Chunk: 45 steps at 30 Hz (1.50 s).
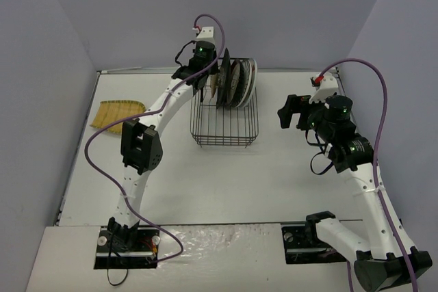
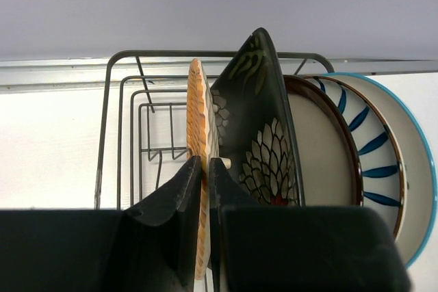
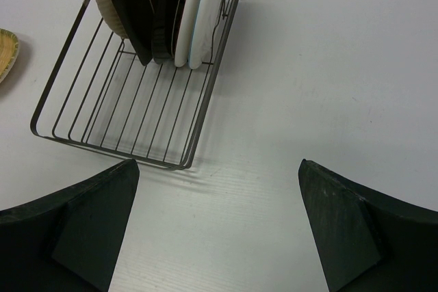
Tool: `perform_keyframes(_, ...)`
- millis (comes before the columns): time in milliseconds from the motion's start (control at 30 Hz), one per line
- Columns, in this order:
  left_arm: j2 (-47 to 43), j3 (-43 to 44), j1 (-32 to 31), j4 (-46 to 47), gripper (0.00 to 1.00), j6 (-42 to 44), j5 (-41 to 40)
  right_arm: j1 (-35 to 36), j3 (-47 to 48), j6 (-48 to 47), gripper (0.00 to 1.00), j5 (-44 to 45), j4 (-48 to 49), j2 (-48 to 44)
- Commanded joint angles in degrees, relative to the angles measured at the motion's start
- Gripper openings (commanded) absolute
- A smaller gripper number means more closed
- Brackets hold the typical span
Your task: Load the plates into the dish rack
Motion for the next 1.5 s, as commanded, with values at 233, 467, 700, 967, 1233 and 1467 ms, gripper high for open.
perform_keyframes(233,0.6,5.9,-0.6,3.1,0.00,-3.3,-3.6,0.3,2.6,-1.4,1.00,0.9,2.4,0.3)
perform_keyframes(467,1.1,3.6,-1.1,2.2,0.14,-3.2,-2.9,0.3,2.8,-1.4,1.00,0.7,2.3,0.5)
perform_keyframes(700,-3.3,-3.4,-1.9,3.6,0.40,-1.6,-3.7,0.3,2.9,-1.3,1.00,0.4,2.4,0.8)
perform_keyframes(967,-10.4,-0.1,-1.7,-1.8,0.74,3.3,-4.1,0.3,3.4,-1.4,1.00,0.2,2.3,0.6)
perform_keyframes(1233,-21.0,-3.1,2.5,-12.9,0.89,9.0,0.4,0.3,4.1,-1.5,1.00,-1.4,2.4,0.4)
perform_keyframes(1467,-35.3,-27.6,12.4,-18.3,0.89,12.0,-5.7,0.4,2.7,-1.1,1.00,-4.4,2.6,-0.3)
